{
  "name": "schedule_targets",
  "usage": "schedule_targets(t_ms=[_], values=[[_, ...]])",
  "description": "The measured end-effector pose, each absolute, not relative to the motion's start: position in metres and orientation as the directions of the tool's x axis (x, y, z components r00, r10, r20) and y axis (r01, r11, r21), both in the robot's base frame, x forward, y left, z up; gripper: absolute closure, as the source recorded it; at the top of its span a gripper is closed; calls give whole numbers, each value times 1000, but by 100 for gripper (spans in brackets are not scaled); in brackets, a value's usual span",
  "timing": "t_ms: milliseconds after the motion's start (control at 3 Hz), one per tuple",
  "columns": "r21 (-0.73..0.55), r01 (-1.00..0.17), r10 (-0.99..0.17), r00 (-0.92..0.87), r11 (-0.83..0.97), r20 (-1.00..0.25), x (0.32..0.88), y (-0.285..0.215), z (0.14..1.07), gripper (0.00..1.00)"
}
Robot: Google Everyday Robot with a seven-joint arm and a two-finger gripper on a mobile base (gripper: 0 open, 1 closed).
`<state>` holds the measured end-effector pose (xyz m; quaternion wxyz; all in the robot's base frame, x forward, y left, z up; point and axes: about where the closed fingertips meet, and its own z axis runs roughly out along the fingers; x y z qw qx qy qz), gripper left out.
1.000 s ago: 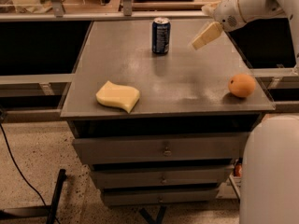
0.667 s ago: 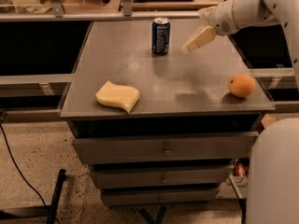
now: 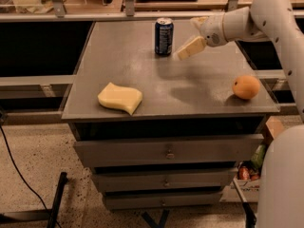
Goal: Knock pepsi can over
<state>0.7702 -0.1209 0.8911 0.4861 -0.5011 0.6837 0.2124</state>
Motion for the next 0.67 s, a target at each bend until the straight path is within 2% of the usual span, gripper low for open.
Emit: schedule_targets(t_ms=[667], values=[[-157, -904, -394, -14, 398, -919, 782, -88, 878, 0]])
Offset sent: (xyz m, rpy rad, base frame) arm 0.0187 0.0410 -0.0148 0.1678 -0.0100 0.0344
